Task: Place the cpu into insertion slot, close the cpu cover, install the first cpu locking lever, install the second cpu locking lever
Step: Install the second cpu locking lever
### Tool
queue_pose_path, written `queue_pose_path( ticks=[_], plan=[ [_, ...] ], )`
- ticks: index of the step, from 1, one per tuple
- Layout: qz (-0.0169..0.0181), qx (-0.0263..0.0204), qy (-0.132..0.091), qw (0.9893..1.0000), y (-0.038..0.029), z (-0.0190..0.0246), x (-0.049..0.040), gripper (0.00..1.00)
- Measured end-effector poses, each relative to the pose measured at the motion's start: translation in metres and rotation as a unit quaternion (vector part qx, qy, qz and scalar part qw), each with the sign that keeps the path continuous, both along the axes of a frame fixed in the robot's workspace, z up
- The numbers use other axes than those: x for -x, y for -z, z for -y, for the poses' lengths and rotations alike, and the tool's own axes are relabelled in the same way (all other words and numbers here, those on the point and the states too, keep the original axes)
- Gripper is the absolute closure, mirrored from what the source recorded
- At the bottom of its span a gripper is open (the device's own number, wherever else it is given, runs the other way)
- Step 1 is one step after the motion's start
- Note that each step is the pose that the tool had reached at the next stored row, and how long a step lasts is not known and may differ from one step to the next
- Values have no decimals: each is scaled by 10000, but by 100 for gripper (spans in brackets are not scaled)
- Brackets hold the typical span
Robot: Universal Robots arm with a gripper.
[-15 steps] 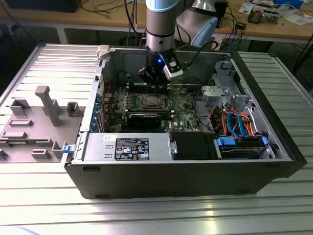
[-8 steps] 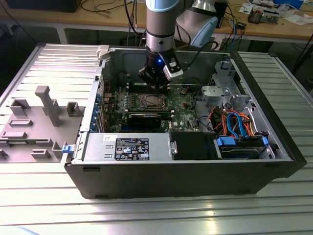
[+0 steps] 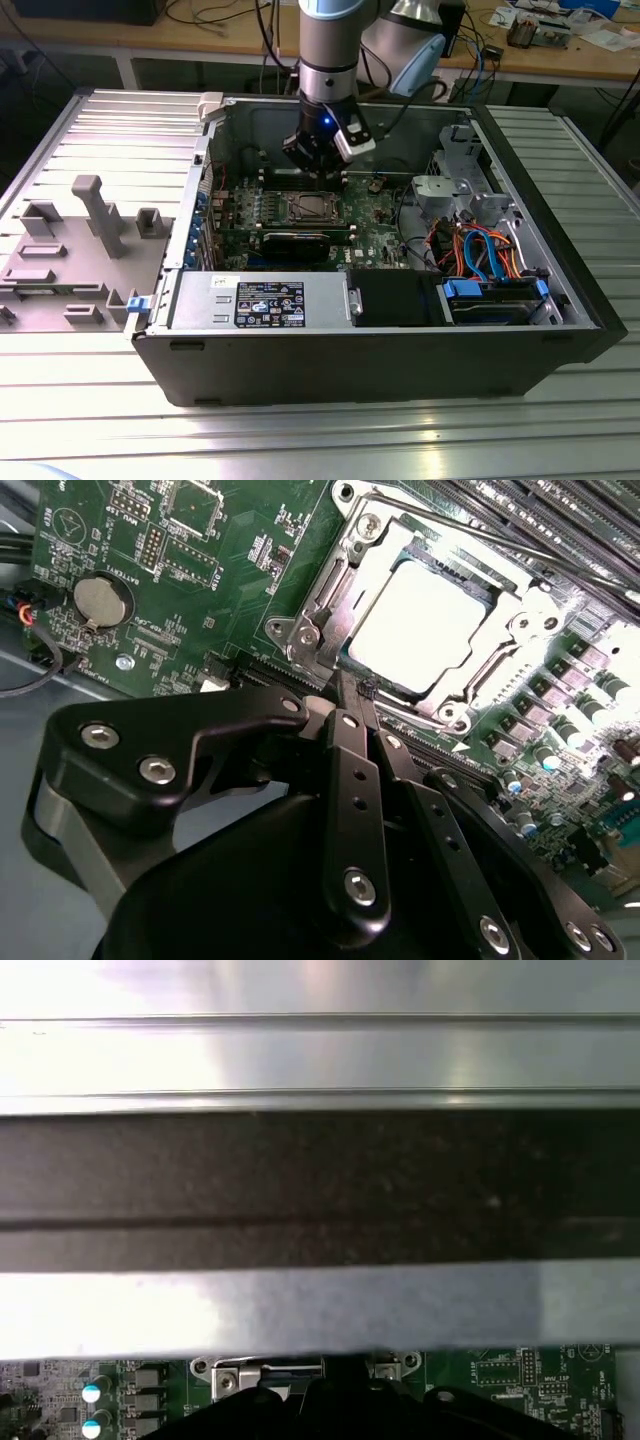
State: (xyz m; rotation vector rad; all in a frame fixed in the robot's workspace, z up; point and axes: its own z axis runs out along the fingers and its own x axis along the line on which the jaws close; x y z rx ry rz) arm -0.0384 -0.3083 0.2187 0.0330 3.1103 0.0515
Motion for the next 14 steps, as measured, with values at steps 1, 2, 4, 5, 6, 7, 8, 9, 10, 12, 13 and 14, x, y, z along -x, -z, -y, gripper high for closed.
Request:
queue_pose_path(
  ticks=[1,2,4,5,6,7,8,9,10,12,13,14],
  plan=[
    [0,0,0,10000,-11,0,0,89],
    [0,0,0,10000,-26,0,0,89],
    [0,0,0,10000,-38,0,0,89],
    [0,-1,0,10000,-39,0,0,89],
    [0,-1,0,10000,-40,0,0,89],
    [0,0,-1,10000,-40,3,0,89],
    [-1,0,-1,10000,-41,7,0,89],
    [0,0,0,10000,-40,13,0,89],
    [0,0,0,10000,-40,17,0,89],
    [0,0,0,10000,-40,31,0,89],
    [0,0,0,10000,-40,38,0,89],
    [0,0,0,10000,-40,45,0,89]
  ],
)
